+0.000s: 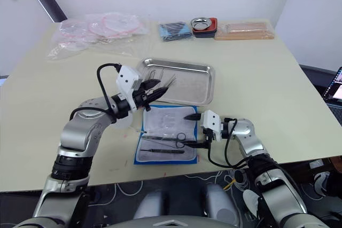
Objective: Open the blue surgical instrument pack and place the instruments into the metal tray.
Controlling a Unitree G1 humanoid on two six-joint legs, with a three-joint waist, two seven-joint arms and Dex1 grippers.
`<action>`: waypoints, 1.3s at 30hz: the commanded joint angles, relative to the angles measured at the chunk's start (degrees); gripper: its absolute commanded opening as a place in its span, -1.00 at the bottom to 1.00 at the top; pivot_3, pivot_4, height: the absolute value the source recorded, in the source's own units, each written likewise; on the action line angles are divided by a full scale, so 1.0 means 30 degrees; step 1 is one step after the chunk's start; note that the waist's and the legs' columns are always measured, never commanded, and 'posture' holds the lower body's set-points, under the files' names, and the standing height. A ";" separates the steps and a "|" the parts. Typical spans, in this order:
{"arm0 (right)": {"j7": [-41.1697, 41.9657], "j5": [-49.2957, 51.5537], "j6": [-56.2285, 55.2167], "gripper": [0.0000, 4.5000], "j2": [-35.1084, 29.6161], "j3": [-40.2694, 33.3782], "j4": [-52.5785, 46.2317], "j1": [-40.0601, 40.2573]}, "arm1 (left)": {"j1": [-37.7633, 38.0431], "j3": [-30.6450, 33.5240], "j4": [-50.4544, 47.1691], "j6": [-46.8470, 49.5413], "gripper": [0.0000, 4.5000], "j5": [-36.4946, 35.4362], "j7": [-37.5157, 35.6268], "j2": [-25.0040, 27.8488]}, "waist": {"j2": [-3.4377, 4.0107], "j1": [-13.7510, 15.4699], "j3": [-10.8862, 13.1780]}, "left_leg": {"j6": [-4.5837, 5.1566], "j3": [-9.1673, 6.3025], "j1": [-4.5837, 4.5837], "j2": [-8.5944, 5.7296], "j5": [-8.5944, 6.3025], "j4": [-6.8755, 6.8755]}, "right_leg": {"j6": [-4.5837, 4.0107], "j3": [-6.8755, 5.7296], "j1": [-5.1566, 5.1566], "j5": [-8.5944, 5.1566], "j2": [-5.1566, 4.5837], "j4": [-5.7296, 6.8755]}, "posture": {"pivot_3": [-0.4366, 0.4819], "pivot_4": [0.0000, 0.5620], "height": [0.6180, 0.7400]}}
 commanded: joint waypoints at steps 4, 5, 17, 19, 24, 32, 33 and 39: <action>-0.0148 -0.1730 0.0902 1.00 -0.0178 0.1326 0.2222 0.1459 | 0.1743 0.1188 -0.1593 -0.1790 -0.10 -0.2355 -0.4121 0.2189 | -0.0003 -0.0038 -0.0002 | 0.0001 0.0026 0.0000 0.0009 -0.0002 -0.0008 | -0.0001 0.0020 -0.0025 0.0000 -0.0001 -0.0010 | -0.05 -0.47 1.00; -0.0135 -0.1730 0.0917 1.00 -0.0190 0.1334 0.2175 0.1503 | 0.2113 0.1356 -0.1625 -0.1956 0.08 -0.2772 -0.5001 0.2729 | -0.0001 -0.0017 -0.0001 | 0.0002 0.0032 -0.0012 0.0018 -0.0002 -0.0014 | -0.0001 0.0019 -0.0067 0.0000 0.0000 -0.0010 | -0.05 -0.47 1.00; 0.0035 -0.1644 0.1030 1.00 -0.0355 0.1325 0.1914 0.1628 | 0.5510 0.3135 0.1101 -0.7159 0.98 -0.3975 -1.3562 0.7302 | -0.0003 0.0062 0.0000 | -0.0003 0.0113 -0.0037 0.0084 -0.0008 -0.0088 | -0.0006 -0.0060 -0.0233 -0.0004 -0.0284 -0.0047 | -0.05 -0.47 1.00; 0.0065 -0.1636 0.1039 1.00 -0.0425 0.1308 0.1882 0.1647 | 0.5637 0.3276 0.1231 -0.7346 0.98 -0.4226 -1.4091 0.7525 | -0.0004 0.0070 0.0001 | -0.0008 0.0145 -0.0042 0.0092 -0.0012 -0.0093 | -0.0007 -0.0063 -0.0249 -0.0004 -0.0319 -0.0061 | -0.05 -0.47 1.00; 0.0201 -0.1583 0.1100 1.00 -0.0653 0.1224 0.1773 0.1621 | 0.5706 0.3409 0.1141 -0.7386 0.98 -0.4574 -1.4630 0.7860 | -0.0005 0.0083 0.0001 | -0.0019 0.0187 -0.0030 0.0106 -0.0020 -0.0163 | -0.0006 -0.0063 -0.0258 -0.0003 -0.0349 -0.0109 | -0.05 -0.47 1.00; 0.0320 -0.1311 0.1214 1.00 -0.0827 0.0843 0.1498 0.1328 | 0.5383 0.2942 0.1281 -0.7717 0.98 -0.4257 -1.4423 0.7534 | -0.0005 0.0143 0.0001 | 0.0003 0.0202 -0.0034 0.0107 -0.0007 -0.0193 | -0.0005 -0.0063 -0.0261 -0.0003 -0.0349 -0.0157 | -0.05 -0.47 1.00; 0.0266 -0.1123 0.1326 1.00 -0.0767 0.0713 0.1318 0.1340 | 0.5359 0.2872 0.1313 -0.7834 0.98 -0.4140 -1.4388 0.7507 | -0.0005 0.0159 0.0002 | 0.0003 0.0204 -0.0037 0.0107 -0.0007 -0.0192 | -0.0005 -0.0062 -0.0261 -0.0003 -0.0349 -0.0166 | -0.05 -0.47 1.00; 0.0216 -0.0035 0.2274 1.00 -0.0864 0.0174 -0.1160 0.1622 | 0.5562 0.2391 0.1217 -0.8234 0.98 -0.3750 -1.4207 0.7232 | 0.0000 0.0323 0.0012 | 0.0006 0.0221 -0.0175 0.0105 -0.0005 -0.0207 | -0.0002 -0.0066 -0.0398 0.0000 -0.0352 -0.0185 | -0.05 -0.47 1.00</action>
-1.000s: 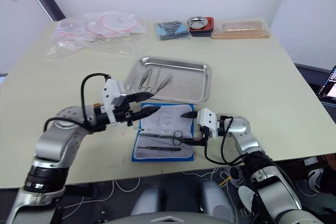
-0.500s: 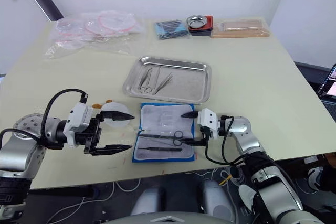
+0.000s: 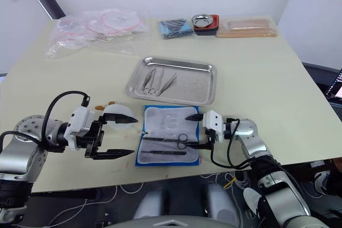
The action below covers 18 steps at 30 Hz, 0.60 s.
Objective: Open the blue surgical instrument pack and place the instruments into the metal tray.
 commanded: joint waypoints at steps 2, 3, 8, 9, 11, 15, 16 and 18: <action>-0.0206 -0.0312 0.1711 1.00 -0.0472 0.0238 -0.0140 0.1093 | -0.0148 -0.0368 -0.0288 -0.0373 0.98 0.0218 0.0349 -0.0242 | -0.0016 0.0010 0.0002 | 0.0006 0.0047 -0.0176 -0.0024 0.0005 0.0006 | -0.0017 -0.0017 -0.0140 0.0039 0.0046 0.0033 | -0.05 -0.47 1.00; -0.0212 -0.0199 0.1762 1.00 -0.0514 0.0132 -0.0377 0.1120 | -0.0157 -0.0454 -0.0262 -0.0360 0.98 0.0228 0.0435 -0.0304 | -0.0008 0.0032 0.0011 | 0.0005 0.0077 -0.0175 -0.0056 0.0004 0.0007 | -0.0020 -0.0021 -0.0139 0.0048 0.0049 0.0051 | -0.05 -0.47 1.00; -0.0235 0.0773 0.2085 1.00 -0.0551 -0.0697 -0.1566 0.1392 | 0.0177 -0.0873 -0.0184 -0.0801 0.98 0.0472 0.0606 -0.0665 | 0.0075 0.0192 0.0135 | 0.0007 0.0050 -0.0211 -0.0104 0.0002 0.0005 | 0.0041 -0.0066 -0.0146 0.0081 0.0078 0.0056 | -0.05 -0.47 1.00; -0.0220 0.0964 0.2153 1.00 -0.0577 -0.0815 -0.1873 0.1468 | 0.0214 -0.0908 -0.0127 -0.0882 0.98 0.0508 0.0615 -0.0715 | 0.0096 0.0248 0.0171 | 0.0007 0.0056 -0.0213 -0.0118 0.0002 0.0006 | 0.0044 -0.0066 -0.0146 0.0081 0.0092 0.0056 | -0.05 -0.47 1.00; -0.0193 0.1473 0.2316 1.00 -0.0647 -0.1095 -0.2784 0.1628 | 0.0306 -0.1040 0.0040 -0.1077 0.98 0.0604 0.0632 -0.0857 | 0.0143 0.0277 0.0213 | 0.0007 0.0063 -0.0226 -0.0148 0.0002 0.0016 | 0.0051 -0.0068 -0.0147 0.0082 0.0108 0.0056 | -0.05 -0.47 1.00; -0.0304 0.2267 0.2996 1.00 -0.1102 -0.1653 -0.4950 0.1851 | 0.0251 -0.1809 0.0715 -0.1978 0.98 0.1237 0.0599 -0.1364 | 0.0263 0.0331 0.0318 | 0.0007 0.0060 -0.0360 -0.0163 0.0002 0.0042 | 0.0076 -0.0076 -0.0246 0.0091 0.0117 0.0053 | -0.05 -0.47 1.00; -0.0234 0.2408 0.3221 1.00 -0.1391 -0.1726 -0.5551 0.1991 | 0.0127 -0.2067 0.0957 -0.2223 0.98 0.1446 0.0620 -0.1564 | 0.0301 0.0354 0.0341 | 0.0007 0.0013 -0.0581 -0.0155 0.0002 0.0168 | 0.0097 -0.0122 -0.0413 0.0110 0.0146 0.0112 | -0.05 -0.47 1.00; -0.0190 0.2810 0.3801 1.00 -0.2014 -0.1927 -0.6742 0.2352 | -0.0203 -0.2525 0.1384 -0.2496 0.98 0.1749 0.0751 -0.1998 | 0.0374 0.0434 0.0387 | 0.0005 0.0010 -0.0707 -0.0170 -0.0002 0.0259 | 0.0113 -0.0163 -0.0501 0.0121 0.0135 0.0149 | -0.05 -0.47 1.00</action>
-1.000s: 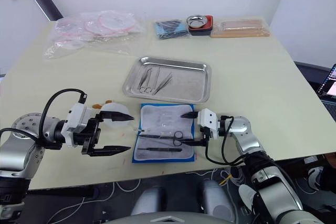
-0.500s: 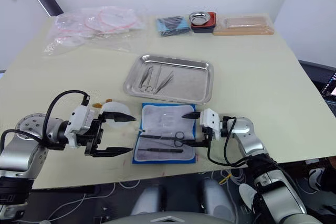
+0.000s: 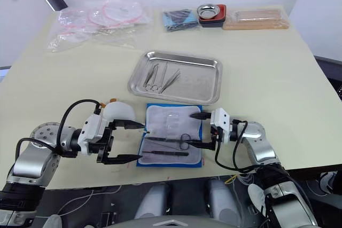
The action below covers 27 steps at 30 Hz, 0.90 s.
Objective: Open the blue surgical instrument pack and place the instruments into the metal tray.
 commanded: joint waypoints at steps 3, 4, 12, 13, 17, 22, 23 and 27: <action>-0.0152 0.1370 0.1447 1.00 -0.1107 -0.1002 -0.3091 0.0765 | -0.0672 -0.0927 0.1034 -0.0947 0.98 0.0926 0.0375 -0.0781 | 0.0037 0.0081 0.0032 | 0.0001 -0.0022 -0.0124 -0.0009 0.0000 0.0090 | 0.0026 -0.0079 -0.0063 0.0021 -0.0010 0.0004 | -0.05 -0.47 1.00; -0.0286 0.1702 0.1899 1.00 -0.1252 -0.1173 -0.3689 0.0889 | -0.0858 -0.1115 0.1375 -0.1191 0.98 0.1111 0.0232 -0.0872 | 0.0030 0.0084 0.0037 | 0.0001 -0.0023 -0.0124 -0.0013 0.0000 0.0095 | 0.0032 -0.0083 -0.0062 0.0024 -0.0013 0.0006 | -0.05 -0.47 1.00; -0.0825 0.3282 0.4222 1.00 -0.3363 -0.2305 -0.8415 0.2610 | -0.2058 -0.2497 0.4111 -0.2737 0.98 0.2282 0.0092 -0.1953 | 0.0052 0.0103 0.0051 | 0.0003 -0.0068 -0.0122 -0.0011 0.0000 0.0204 | 0.0043 -0.0120 -0.0035 0.0024 0.0008 0.0075 | -0.05 -0.47 1.00; -0.0845 0.3468 0.4438 1.00 -0.3676 -0.2471 -0.8907 0.2774 | -0.2160 -0.2680 0.4419 -0.2977 0.98 0.2500 0.0178 -0.2107 | 0.0056 0.0106 0.0051 | 0.0003 -0.0075 -0.0125 -0.0012 0.0000 0.0231 | 0.0050 -0.0127 -0.0026 0.0028 0.0008 0.0078 | -0.05 -0.47 1.00; -0.0952 0.4149 0.5211 1.00 -0.4629 -0.3088 -1.0284 0.3074 | -0.2527 -0.3222 0.5189 -0.3385 0.98 0.3279 0.0719 -0.2688 | 0.0060 0.0076 0.0051 | 0.0004 -0.0083 -0.0124 -0.0015 -0.0001 0.0310 | 0.0085 -0.0123 0.0005 0.0051 0.0010 0.0098 | -0.05 -0.47 1.00; -0.0910 0.5190 0.6211 1.00 -0.6043 -0.4128 -1.1839 0.3555 | -0.2306 -0.3839 0.5497 -0.3770 0.98 0.3742 0.0947 -0.2988 | 0.0085 0.0181 0.0051 | 0.0005 -0.0095 -0.0122 -0.0036 0.0000 0.0401 | 0.0146 -0.0103 0.0062 0.0090 0.0010 0.0104 | -0.05 -0.47 1.00; -0.0924 0.5403 0.6404 1.00 -0.6253 -0.4288 -1.2081 0.3590 | -0.2281 -0.3882 0.5596 -0.3828 0.98 0.3808 0.1005 -0.3003 | 0.0086 0.0232 0.0048 | 0.0005 -0.0098 -0.0116 -0.0041 0.0000 0.0413 | 0.0152 -0.0098 0.0075 0.0093 0.0009 0.0102 | -0.05 -0.47 1.00; -0.0404 0.6208 0.6959 1.00 -0.7464 -0.5154 -1.2847 0.3789 | -0.2332 -0.4348 0.6194 -0.4275 0.98 0.4391 0.1285 -0.2982 | 0.0144 0.0362 0.0016 | 0.0006 -0.0094 -0.0099 -0.0051 0.0000 0.0425 | 0.0164 -0.0083 0.0095 0.0102 0.0007 0.0103 | -0.05 -0.47 1.00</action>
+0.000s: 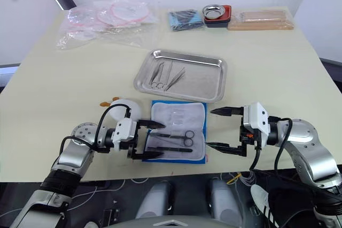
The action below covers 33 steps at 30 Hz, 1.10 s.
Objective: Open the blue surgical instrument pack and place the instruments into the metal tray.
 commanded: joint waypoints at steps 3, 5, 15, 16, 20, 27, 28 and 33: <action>0.1085 0.1390 0.0350 1.00 -0.1656 -0.1710 -0.1226 0.0261 | 0.0401 -0.1229 0.1421 -0.0416 0.98 0.1552 0.0300 -0.0049 | 0.0054 0.0109 -0.0030 | 0.0001 -0.0008 0.0040 -0.0017 -0.0001 0.0002 | 0.0000 -0.0001 0.0043 0.0000 -0.0007 -0.0005 | -0.05 -0.47 1.00; 0.1254 0.1811 0.0561 1.00 -0.2010 -0.2089 -0.1195 0.0156 | 0.0378 -0.1382 0.1666 -0.0625 0.98 0.1581 0.0239 -0.0033 | 0.0056 0.0112 -0.0032 | 0.0003 -0.0013 0.0091 -0.0021 -0.0002 0.0001 | 0.0000 -0.0003 0.0099 -0.0001 -0.0008 -0.0011 | -0.05 -0.47 1.00; 0.1488 0.2473 0.1094 1.00 -0.2698 -0.2635 -0.0390 -0.0949 | -0.0120 -0.1560 0.3502 -0.0712 0.98 0.1518 -0.0184 -0.0120 | 0.0135 0.0079 -0.0095 | 0.0020 -0.0007 0.0292 -0.0039 -0.0009 0.0000 | 0.0007 0.0019 0.0305 0.0002 -0.0017 -0.0008 | -0.05 -0.47 1.00; 0.1475 0.2519 0.1144 1.00 -0.2687 -0.2616 -0.0353 -0.1048 | -0.0159 -0.1573 0.3628 -0.0795 0.98 0.1533 -0.0169 -0.0159 | 0.0154 0.0075 -0.0113 | 0.0021 -0.0006 0.0292 -0.0041 -0.0009 0.0001 | 0.0009 0.0022 0.0307 0.0003 -0.0017 -0.0007 | -0.05 -0.47 1.00; 0.1275 0.2189 0.1178 1.00 -0.2422 -0.2081 -0.0195 -0.1454 | -0.0068 -0.1630 0.3631 -0.0565 0.98 0.1174 -0.0286 -0.0577 | 0.0273 0.0092 -0.0191 | 0.0021 -0.0009 0.0290 -0.0050 -0.0009 0.0001 | 0.0010 0.0027 0.0311 0.0004 -0.0018 -0.0008 | -0.05 -0.47 1.00; -0.2036 -0.1167 0.2436 1.00 -0.0996 0.1163 -0.0127 -0.2802 | -0.0178 -0.2108 0.5921 -0.2008 0.98 0.2118 -0.0298 -0.0703 | 0.0393 0.0072 -0.0463 | 0.0022 -0.0006 0.0311 -0.0067 -0.0009 0.0001 | 0.0010 0.0060 0.0325 0.0004 -0.0015 -0.0006 | -0.05 -0.47 1.00; -0.2571 -0.1508 0.2756 1.00 -0.0603 0.1645 -0.0125 -0.3088 | -0.0184 -0.2106 0.5945 -0.2019 0.98 0.2000 -0.0300 -0.0789 | 0.0432 0.0064 -0.0520 | 0.0023 -0.0006 0.0313 -0.0068 -0.0009 0.0001 | 0.0010 0.0062 0.0326 0.0004 -0.0012 -0.0004 | -0.05 -0.47 1.00; -0.4247 -0.4136 0.2569 1.00 0.1249 0.4108 0.0612 -0.4051 | -0.0082 -0.2320 0.5407 -0.1592 0.98 0.1924 -0.0496 -0.0839 | 0.0521 0.0039 -0.0658 | 0.0030 -0.0007 0.0327 -0.0084 -0.0003 0.0002 | 0.0009 0.0252 0.0327 0.0003 0.0107 0.0030 | -0.05 -0.47 1.00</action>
